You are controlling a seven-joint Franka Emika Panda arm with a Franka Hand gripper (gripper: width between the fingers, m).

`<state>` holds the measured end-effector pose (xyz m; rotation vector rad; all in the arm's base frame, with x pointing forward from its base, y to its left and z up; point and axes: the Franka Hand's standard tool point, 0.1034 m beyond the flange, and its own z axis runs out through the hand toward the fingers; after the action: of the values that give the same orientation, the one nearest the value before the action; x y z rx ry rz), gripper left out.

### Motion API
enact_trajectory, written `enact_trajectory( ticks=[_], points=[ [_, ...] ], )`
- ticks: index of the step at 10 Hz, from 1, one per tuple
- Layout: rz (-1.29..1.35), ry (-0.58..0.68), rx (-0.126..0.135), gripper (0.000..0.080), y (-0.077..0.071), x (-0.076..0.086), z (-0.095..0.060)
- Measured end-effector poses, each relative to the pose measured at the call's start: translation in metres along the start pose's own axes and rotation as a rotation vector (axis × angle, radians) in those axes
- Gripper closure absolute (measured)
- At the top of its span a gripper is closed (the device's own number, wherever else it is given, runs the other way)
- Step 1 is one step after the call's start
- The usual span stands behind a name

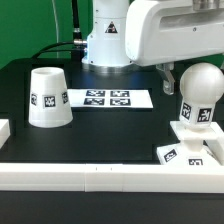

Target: Assemble lamp

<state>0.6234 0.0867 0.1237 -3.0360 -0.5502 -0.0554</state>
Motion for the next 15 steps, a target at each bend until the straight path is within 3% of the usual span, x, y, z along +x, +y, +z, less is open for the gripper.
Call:
enact_trajectory(
  ticks=[1,6,10,15],
  points=[
    [0.001,0.000,0.000,0.0222,0.0002,0.0001,-0.0002],
    [0.047,0.001,0.001,0.0223,0.0000,0.0001,0.0000],
    [0.446,0.022,0.036,0.0222,-0.0014,-0.0009,0.0002],
    [0.744,0.041,0.051,0.0220,0.0005,0.0002,0.0005]
  ],
)
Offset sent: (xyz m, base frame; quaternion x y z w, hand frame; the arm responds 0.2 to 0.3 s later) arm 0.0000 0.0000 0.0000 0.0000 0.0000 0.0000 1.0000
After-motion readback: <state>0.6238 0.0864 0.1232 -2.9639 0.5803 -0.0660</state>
